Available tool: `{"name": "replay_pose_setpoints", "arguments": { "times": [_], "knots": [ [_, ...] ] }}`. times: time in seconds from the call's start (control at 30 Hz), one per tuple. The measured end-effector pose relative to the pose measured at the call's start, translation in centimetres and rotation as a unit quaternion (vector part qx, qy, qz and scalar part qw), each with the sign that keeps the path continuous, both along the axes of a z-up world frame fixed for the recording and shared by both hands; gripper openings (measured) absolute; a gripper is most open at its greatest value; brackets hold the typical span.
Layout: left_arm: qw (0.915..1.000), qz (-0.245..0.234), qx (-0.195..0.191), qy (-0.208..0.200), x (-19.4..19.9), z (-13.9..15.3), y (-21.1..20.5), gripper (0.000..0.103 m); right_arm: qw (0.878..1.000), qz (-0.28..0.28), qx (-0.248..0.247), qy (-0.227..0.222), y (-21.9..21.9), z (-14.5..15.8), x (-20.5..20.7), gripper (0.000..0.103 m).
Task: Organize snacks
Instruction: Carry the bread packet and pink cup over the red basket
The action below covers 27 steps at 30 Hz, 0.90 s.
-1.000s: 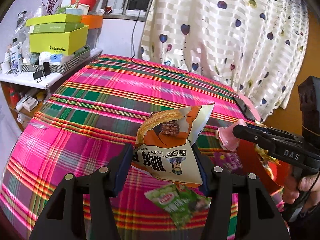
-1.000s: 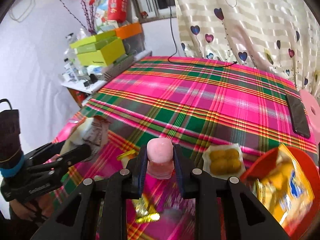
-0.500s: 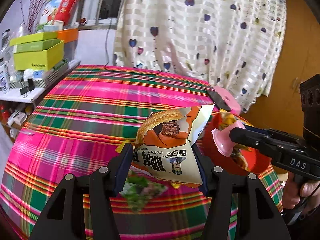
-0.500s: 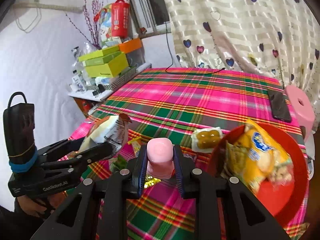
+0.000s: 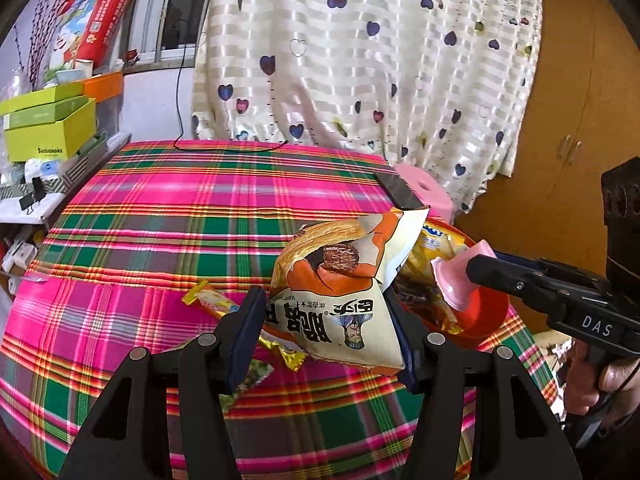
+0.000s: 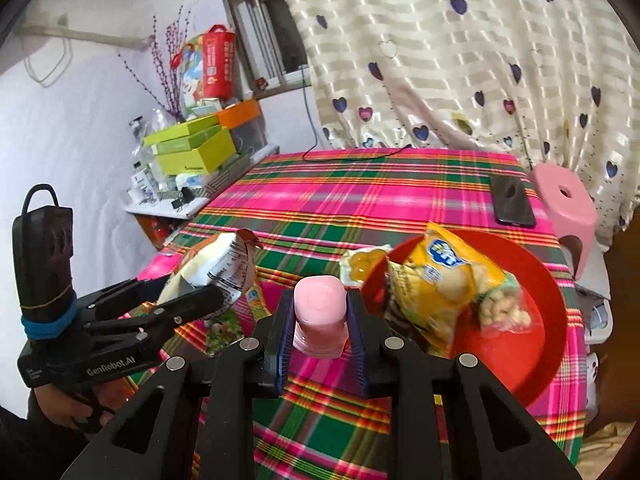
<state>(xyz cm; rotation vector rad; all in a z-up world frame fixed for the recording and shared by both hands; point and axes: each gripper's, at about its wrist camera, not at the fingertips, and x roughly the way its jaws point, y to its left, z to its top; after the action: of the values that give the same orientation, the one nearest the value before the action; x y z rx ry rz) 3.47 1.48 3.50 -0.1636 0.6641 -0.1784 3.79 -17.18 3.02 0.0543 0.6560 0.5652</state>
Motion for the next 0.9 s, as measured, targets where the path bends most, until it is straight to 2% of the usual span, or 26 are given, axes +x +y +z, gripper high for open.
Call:
{"name": "replay_pose_setpoints", "arguments": {
  "times": [0.53, 0.9],
  "knots": [
    [0.9990, -0.044, -0.005, 0.006, 0.1, -0.1, -2.9, 0.058, 0.997, -0.071, 0.009, 0.012, -6.5, -0.8, -0.8, 0.023],
    [0.9978, -0.066, -0.005, 0.009, 0.8, 0.0, -4.6, 0.058, 0.996, -0.086, 0.007, 0.022, -8.0, -1.5, -0.5, 0.023]
  ]
}}
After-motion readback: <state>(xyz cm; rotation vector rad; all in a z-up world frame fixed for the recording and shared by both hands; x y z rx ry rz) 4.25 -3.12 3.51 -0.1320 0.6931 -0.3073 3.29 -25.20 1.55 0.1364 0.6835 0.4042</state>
